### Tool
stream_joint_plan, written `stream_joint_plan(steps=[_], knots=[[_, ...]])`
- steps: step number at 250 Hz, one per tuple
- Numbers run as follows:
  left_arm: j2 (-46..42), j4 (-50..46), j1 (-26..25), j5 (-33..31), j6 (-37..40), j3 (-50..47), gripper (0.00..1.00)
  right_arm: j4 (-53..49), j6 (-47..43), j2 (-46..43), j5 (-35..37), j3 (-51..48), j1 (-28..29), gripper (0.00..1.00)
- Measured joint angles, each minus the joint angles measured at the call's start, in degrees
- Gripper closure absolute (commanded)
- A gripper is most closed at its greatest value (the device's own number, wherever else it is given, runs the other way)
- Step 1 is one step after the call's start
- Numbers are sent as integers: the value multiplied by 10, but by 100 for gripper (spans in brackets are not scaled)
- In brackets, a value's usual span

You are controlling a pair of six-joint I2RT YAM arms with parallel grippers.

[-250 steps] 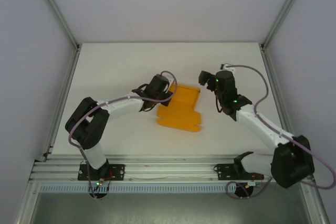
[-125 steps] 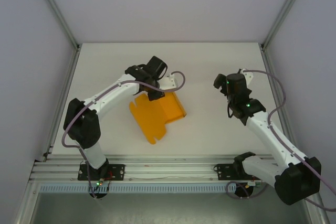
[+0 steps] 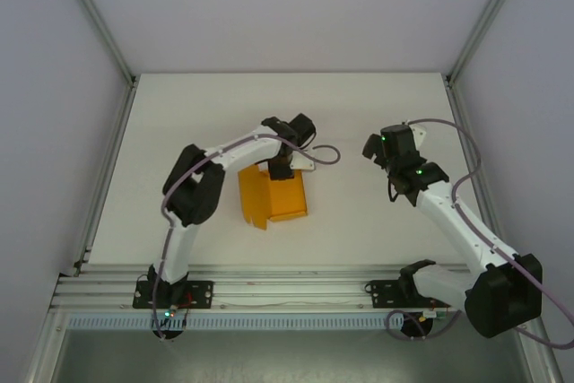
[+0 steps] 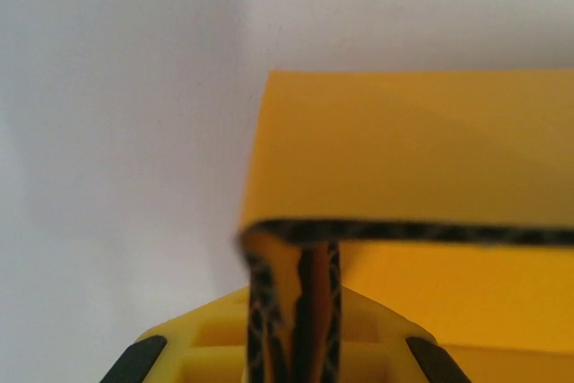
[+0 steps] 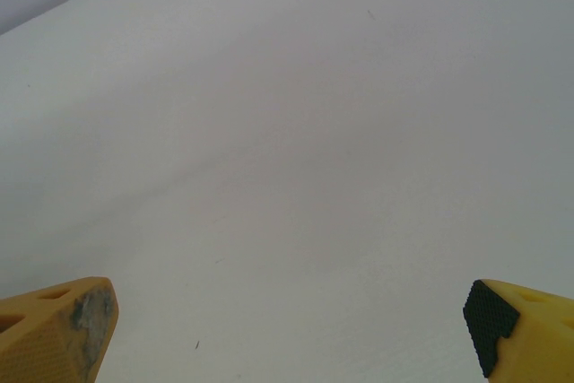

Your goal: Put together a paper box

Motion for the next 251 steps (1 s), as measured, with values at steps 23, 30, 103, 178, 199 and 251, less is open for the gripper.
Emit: stream_joint_plan(steps=[23,30,103,178,199,251], knots=[[45,-12,-7,-53,-10,26,100,0,-2,0,-2,0,0,0],[52,-17,-9,-70,-11,34,100,0,-2,1,-3,0,-1,0],[91,-30,-31,-153,-26,68,80,0,-16,5,-4,0,-1,0],[52,-9,-26,-103,-21,48,49,3,-26,14,-25,0,-1,0],[26,-8,-27,-79,-16,41,45,4,-31,14,-34,0,-1,0],[-54,-1,-28,-38,-3,26,43,6,-55,2,-65,0,-1,0]])
